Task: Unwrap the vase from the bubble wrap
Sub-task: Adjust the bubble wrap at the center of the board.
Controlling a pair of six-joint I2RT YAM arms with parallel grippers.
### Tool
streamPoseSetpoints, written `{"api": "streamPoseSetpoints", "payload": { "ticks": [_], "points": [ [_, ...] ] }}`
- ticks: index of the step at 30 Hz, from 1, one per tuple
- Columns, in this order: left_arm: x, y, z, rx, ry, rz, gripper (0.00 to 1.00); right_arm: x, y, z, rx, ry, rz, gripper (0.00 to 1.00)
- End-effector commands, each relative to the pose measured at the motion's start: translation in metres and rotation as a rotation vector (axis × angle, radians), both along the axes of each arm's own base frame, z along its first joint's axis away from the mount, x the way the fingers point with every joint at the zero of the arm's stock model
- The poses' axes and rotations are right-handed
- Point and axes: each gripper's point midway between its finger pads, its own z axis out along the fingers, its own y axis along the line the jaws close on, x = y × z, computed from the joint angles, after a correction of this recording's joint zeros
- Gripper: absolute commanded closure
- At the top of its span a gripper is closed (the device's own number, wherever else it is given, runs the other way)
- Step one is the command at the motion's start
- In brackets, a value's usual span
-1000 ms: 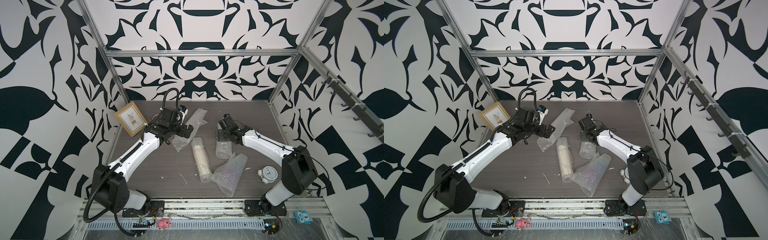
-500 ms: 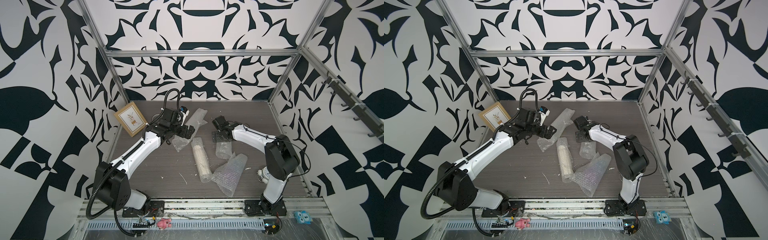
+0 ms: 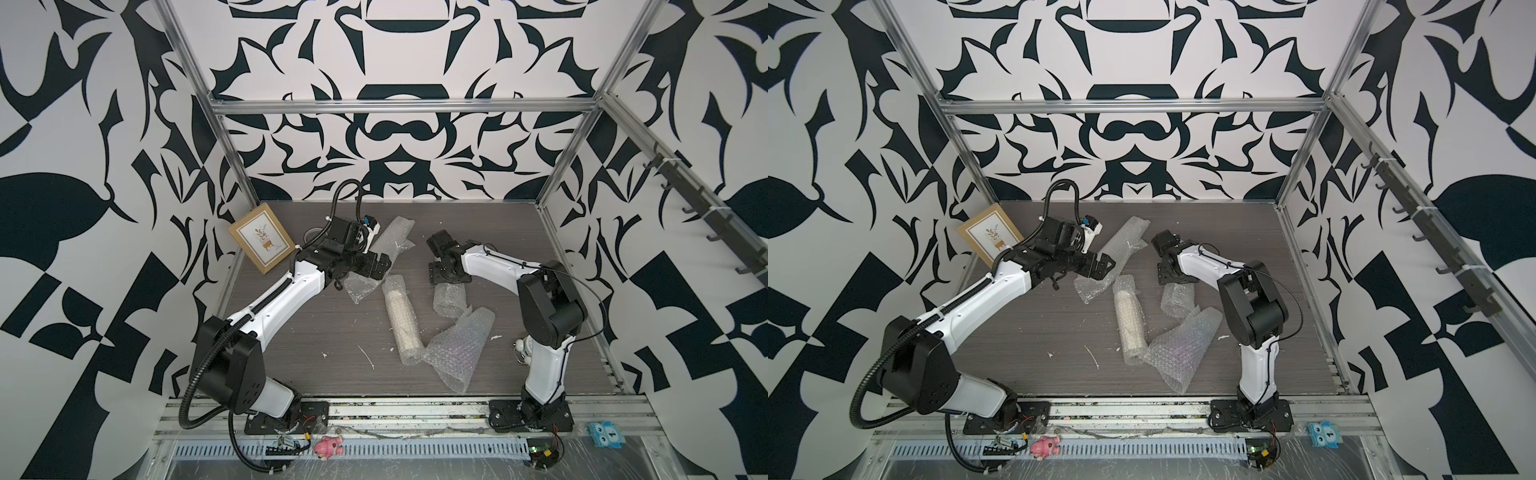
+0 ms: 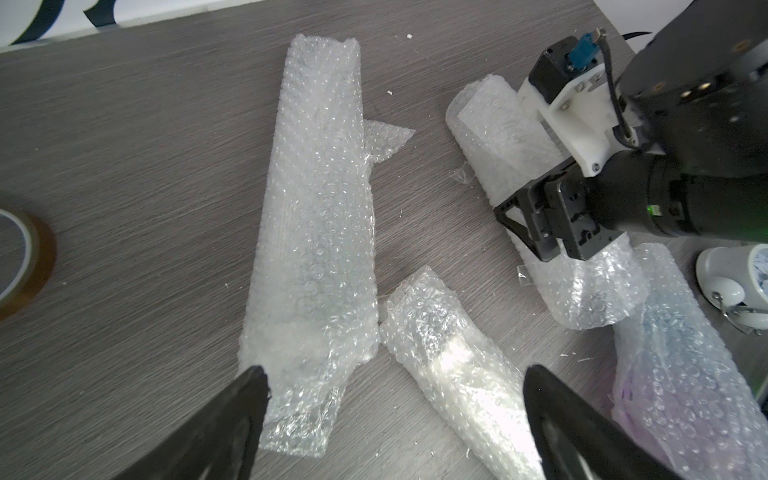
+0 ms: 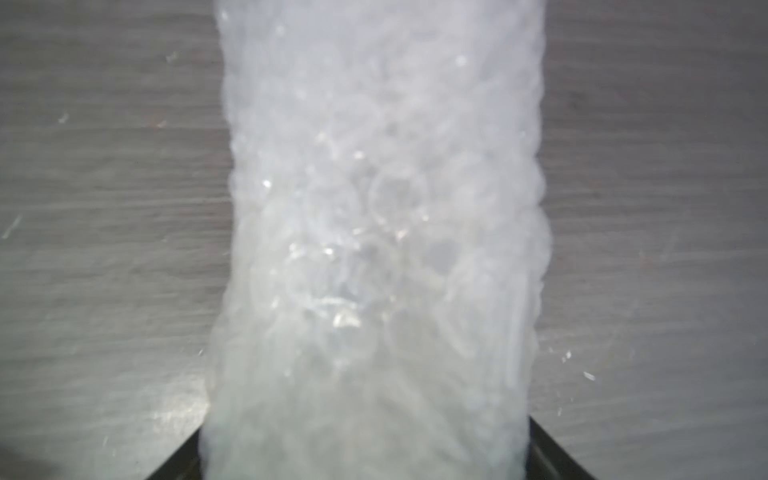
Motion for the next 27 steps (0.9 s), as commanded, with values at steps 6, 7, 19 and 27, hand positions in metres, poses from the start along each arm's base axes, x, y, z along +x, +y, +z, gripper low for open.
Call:
{"api": "streamPoseSetpoints", "payload": {
  "ticks": [6, 7, 19, 27],
  "points": [
    [0.0, -0.006, 0.001, -0.036, 0.054, 0.018, 0.01, 0.0, 0.045, 0.024, 0.251, -0.04, 0.087, 0.42],
    [0.0, -0.007, 0.001, -0.043, 0.06, 0.019, 0.01, 0.0, 0.051, 0.029, 0.29, -0.047, 0.093, 0.44],
    [-0.004, -0.019, -0.002, -0.11, 0.14, 0.053, 0.01, 0.01, 0.078, 0.041, 0.711, -0.064, 0.087, 0.41],
    [-0.004, -0.035, -0.003, -0.129, 0.165, 0.052, 0.01, 0.015, 0.029, 0.033, 0.701, -0.128, 0.033, 0.09]
  ]
}}
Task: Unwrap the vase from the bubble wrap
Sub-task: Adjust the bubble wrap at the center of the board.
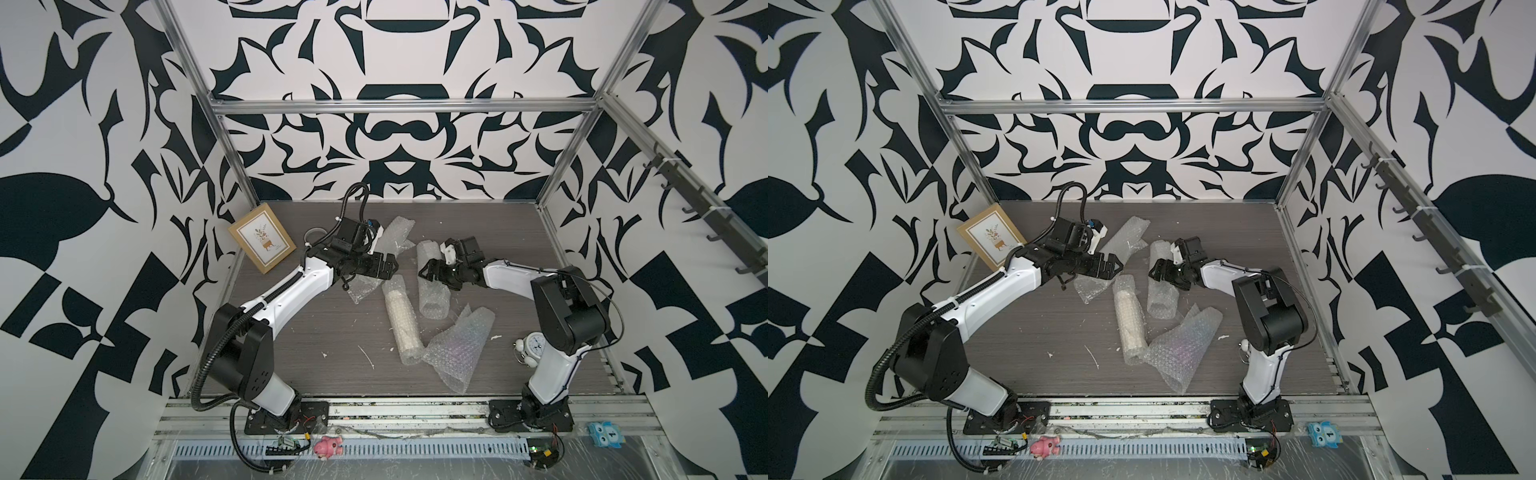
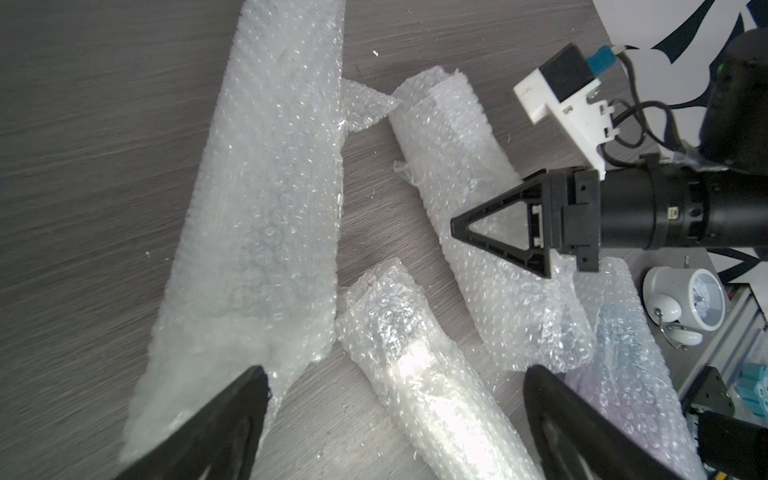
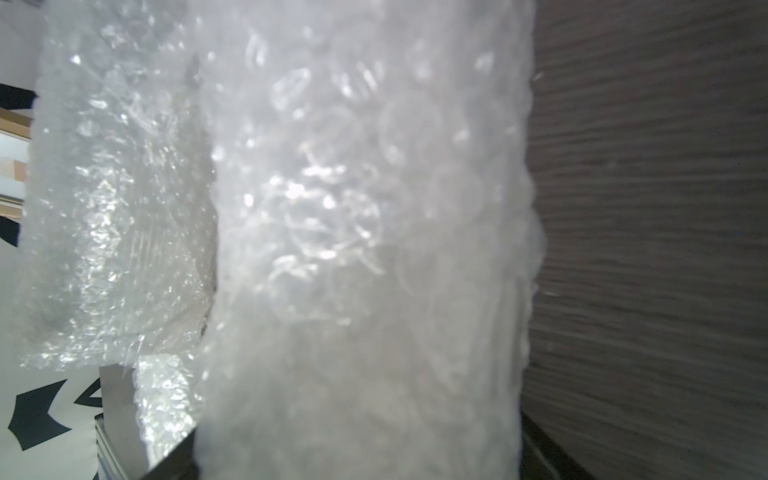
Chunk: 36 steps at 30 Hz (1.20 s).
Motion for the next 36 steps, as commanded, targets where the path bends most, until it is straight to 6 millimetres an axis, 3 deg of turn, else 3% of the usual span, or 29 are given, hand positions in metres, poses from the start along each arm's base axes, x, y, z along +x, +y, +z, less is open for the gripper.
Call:
{"api": "streamPoseSetpoints", "payload": {
  "ticks": [1, 16, 20, 25, 30, 36],
  "points": [
    [0.004, -0.01, 0.013, -0.037, 0.004, 0.008, 0.01, 0.013, -0.014, 0.026, -0.066, -0.115, -0.014, 0.08],
    [0.013, -0.021, 0.028, -0.031, -0.029, -0.059, 0.01, 0.011, -0.078, 0.067, -0.415, -0.226, -0.089, 0.09],
    [0.016, -0.024, 0.032, -0.018, -0.043, -0.091, 0.01, 0.008, -0.085, 0.09, -0.46, -0.276, -0.111, 0.12],
    [0.013, -0.028, 0.039, -0.072, -0.079, -0.107, 0.01, 0.001, -0.083, 0.111, -0.505, -0.342, -0.126, 0.15],
    [0.008, -0.028, 0.046, -0.113, -0.125, -0.118, 0.01, -0.002, -0.065, 0.125, -0.588, -0.406, -0.061, 0.17],
    [0.005, -0.021, 0.07, -0.217, -0.122, -0.108, 0.01, 0.001, -0.042, 0.127, -0.69, -0.453, 0.032, 0.2]
  ]
}}
